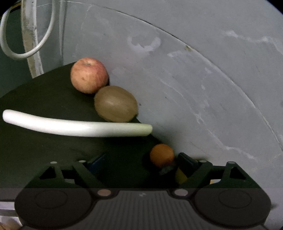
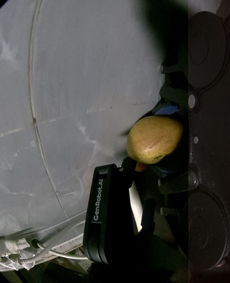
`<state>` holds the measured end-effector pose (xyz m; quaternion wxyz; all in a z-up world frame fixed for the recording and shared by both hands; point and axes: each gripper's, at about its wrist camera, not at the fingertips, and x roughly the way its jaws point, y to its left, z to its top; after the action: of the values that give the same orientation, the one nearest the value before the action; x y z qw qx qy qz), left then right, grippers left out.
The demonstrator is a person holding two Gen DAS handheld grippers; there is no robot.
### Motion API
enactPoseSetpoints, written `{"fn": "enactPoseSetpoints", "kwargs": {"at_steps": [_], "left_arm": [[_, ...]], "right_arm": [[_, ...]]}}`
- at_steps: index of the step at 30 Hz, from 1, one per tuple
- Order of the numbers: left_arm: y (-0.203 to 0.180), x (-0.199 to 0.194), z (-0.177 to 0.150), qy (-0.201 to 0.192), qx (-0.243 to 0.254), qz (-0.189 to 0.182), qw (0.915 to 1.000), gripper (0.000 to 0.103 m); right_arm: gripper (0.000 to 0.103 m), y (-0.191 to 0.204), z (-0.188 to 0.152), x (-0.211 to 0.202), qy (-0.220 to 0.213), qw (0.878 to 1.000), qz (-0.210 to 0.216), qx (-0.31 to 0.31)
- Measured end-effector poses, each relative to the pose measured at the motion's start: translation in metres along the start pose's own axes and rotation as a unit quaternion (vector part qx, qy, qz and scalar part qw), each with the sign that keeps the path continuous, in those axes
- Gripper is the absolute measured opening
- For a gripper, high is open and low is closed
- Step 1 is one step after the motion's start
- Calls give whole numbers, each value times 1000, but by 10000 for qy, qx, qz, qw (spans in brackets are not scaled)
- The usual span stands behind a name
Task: Organize fruits
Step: 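Grasp the small orange with the left tool while the right tool grasps the yellow mango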
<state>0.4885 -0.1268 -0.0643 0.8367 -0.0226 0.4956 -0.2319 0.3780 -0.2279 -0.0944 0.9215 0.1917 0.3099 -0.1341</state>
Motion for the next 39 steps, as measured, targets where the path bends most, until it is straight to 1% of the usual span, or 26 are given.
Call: {"fn": "enactPoseSetpoints", "kwargs": {"at_steps": [2, 5, 11, 13, 14, 17, 19, 22, 28, 32, 35, 39], "left_arm": [[-5, 2, -2, 5, 110, -14, 9999, 88], [-13, 7, -5, -2, 218, 7, 9998, 83], [-29, 15, -7, -150, 491, 179, 9985, 73], [-33, 17, -7, -197, 546, 212, 9981, 65], [-34, 18, -8, -223, 572, 238, 9978, 63], [-37, 19, -9, -273, 655, 302, 9970, 53], [-39, 20, -10, -292, 679, 323, 9967, 43], [-39, 21, -11, -286, 667, 289, 9969, 36], [-40, 19, -13, -294, 623, 305, 9972, 35], [-40, 15, -18, -218, 601, 251, 9976, 35], [-38, 9, -24, -175, 526, 190, 9983, 35], [-34, -3, -35, -223, 363, 127, 9990, 35]], "right_arm": [[57, 1, -2, -4, 23, 10000, -16, -12], [57, -4, -3, -9, 43, 10000, -25, -16], [57, -3, 1, -9, 75, 10000, 34, -14], [57, -5, 0, -8, 72, 10000, 66, -16], [57, -4, 0, -8, 68, 9999, 77, -22], [57, -10, -1, -10, 62, 9999, 117, -33], [57, -12, -1, -10, 59, 9999, 143, -45], [57, -14, 0, -9, 63, 9998, 190, -35], [57, -24, -4, -12, 53, 9996, 265, 12], [57, -30, -5, -13, 64, 9995, 323, 31], [57, -35, -6, -15, 68, 9991, 417, 40], [57, -43, -7, -20, 185, 9979, 618, 14]]}}
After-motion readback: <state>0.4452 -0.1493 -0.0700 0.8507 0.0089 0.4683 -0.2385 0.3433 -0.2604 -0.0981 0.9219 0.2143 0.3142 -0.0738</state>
